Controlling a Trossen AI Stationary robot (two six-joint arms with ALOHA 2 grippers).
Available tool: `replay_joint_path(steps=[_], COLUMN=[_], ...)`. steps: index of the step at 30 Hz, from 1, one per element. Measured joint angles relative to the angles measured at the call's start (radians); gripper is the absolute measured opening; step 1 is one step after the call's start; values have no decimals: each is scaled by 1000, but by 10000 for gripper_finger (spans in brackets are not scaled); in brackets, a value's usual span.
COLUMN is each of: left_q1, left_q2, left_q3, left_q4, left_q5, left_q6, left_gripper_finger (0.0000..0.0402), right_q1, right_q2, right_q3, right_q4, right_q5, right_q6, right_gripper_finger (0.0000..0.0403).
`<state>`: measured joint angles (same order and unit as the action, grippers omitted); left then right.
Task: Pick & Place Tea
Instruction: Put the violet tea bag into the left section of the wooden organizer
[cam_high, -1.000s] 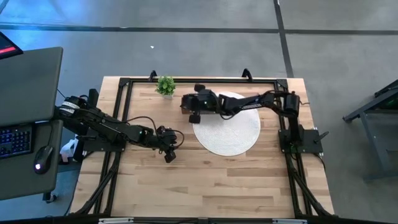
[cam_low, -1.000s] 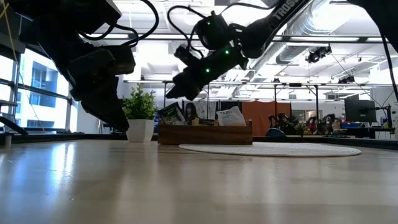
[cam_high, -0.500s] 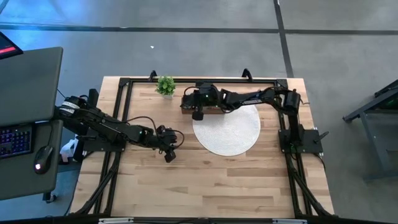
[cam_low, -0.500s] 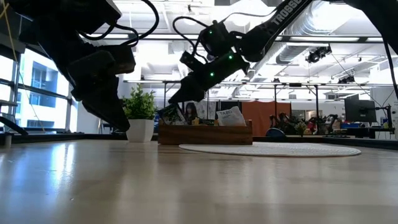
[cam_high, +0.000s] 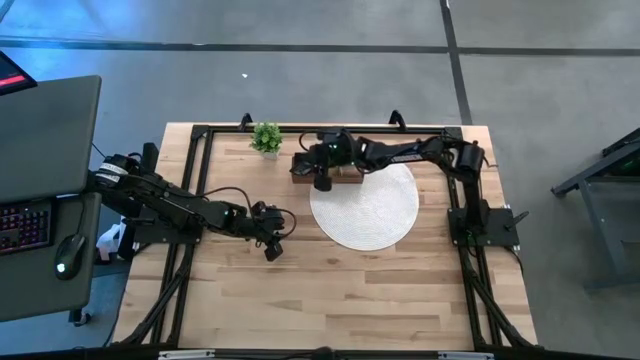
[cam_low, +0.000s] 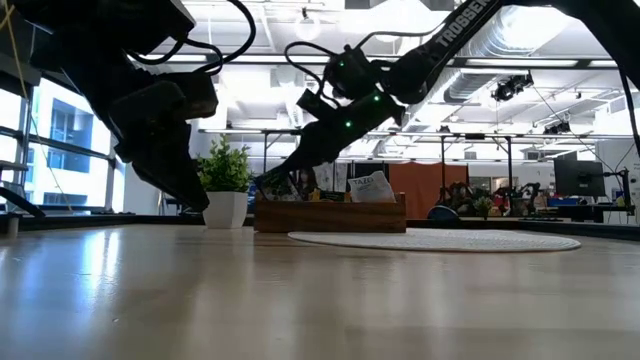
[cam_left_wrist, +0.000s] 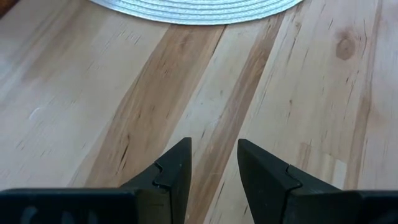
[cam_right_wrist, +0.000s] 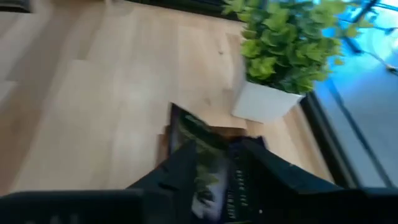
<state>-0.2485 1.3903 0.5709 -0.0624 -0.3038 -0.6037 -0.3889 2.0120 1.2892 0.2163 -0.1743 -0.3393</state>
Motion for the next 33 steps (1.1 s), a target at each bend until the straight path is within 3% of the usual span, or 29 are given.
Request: replay_joint_path(steps=[6,13,18,27,33], left_q1=[0,0,0,0,0], left_q2=[0,0,0,0,0], left_q3=[0,0,0,0,0], left_q4=[1,5,0,0,2], left_q5=[-5,-6,-2,6,7], left_q6=[0,0,0,-2,-3], left_gripper_finger=[128,128,128,128,128], right_q1=[1,3,22,44,52], right_q2=[20,32,26,29,46], right_q3=[0,0,0,-40,-108], right_q4=[-5,13,107,193,239], right_q5=[-41,64,62,190,308], right_q6=[0,-1,59,370,361], right_gripper_finger=[66,8,13,7,9])
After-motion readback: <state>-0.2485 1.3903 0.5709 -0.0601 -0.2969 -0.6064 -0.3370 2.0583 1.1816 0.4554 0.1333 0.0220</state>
